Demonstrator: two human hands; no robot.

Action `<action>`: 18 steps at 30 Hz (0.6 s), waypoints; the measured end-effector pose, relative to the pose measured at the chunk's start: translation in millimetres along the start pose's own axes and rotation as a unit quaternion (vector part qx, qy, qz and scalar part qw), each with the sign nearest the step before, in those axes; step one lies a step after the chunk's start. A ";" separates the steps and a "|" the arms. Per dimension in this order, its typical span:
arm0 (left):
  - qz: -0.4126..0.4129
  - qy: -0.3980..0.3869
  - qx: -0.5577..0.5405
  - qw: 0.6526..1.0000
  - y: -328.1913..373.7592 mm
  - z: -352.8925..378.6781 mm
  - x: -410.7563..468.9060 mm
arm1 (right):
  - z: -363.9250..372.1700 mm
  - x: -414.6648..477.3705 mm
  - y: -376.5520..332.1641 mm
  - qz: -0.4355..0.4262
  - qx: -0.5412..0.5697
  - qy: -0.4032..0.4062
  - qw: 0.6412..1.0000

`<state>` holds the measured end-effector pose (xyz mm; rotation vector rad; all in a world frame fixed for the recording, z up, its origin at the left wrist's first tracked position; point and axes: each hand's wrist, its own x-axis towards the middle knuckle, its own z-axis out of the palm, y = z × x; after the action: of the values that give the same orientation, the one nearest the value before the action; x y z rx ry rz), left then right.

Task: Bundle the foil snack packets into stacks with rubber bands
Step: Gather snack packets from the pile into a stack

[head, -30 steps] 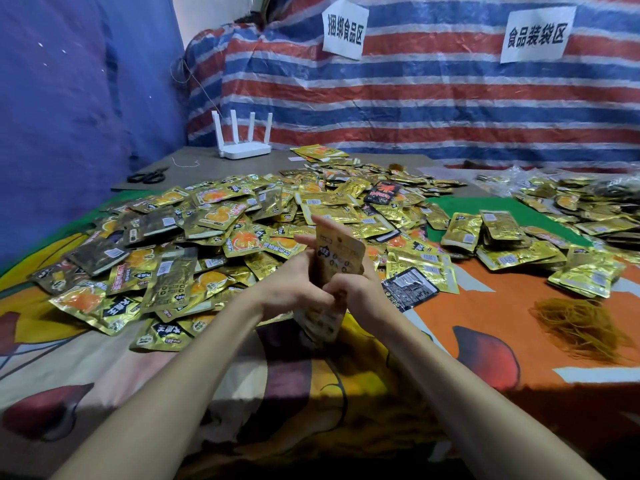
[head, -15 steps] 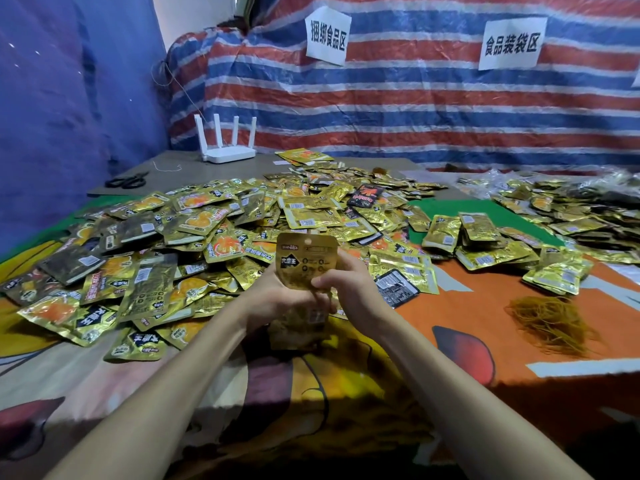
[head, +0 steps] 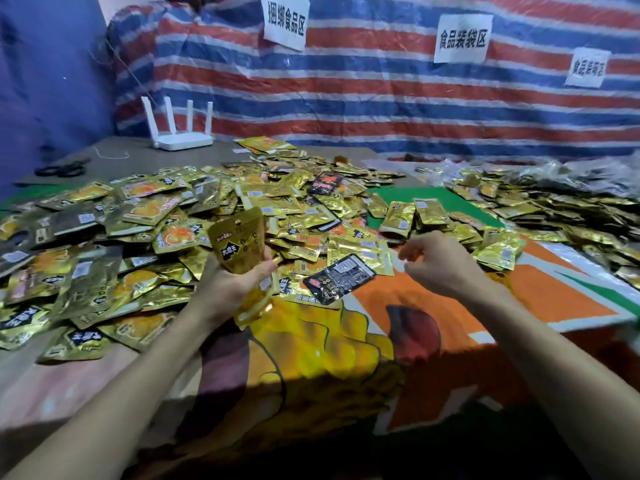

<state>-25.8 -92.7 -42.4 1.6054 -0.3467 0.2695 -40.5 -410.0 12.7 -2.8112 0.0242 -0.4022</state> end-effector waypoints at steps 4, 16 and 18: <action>0.020 -0.077 0.026 0.997 2.7 -2.1 -3.1 | -19.3 -1.9 35.5 0.055 -0.177 -0.009 0.983; -0.072 -0.114 -0.124 0.983 -8.6 -13.3 -3.5 | -5.0 -5.3 71.6 0.081 -0.274 -0.039 0.958; -0.078 -0.121 -0.130 0.981 -9.1 -13.2 -3.0 | -6.7 -4.1 73.8 0.084 -0.264 -0.035 0.960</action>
<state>-24.7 -79.0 -51.1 1.3992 -0.4216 -0.0902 -44.4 -482.2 -4.1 -3.3087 0.4088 -0.2871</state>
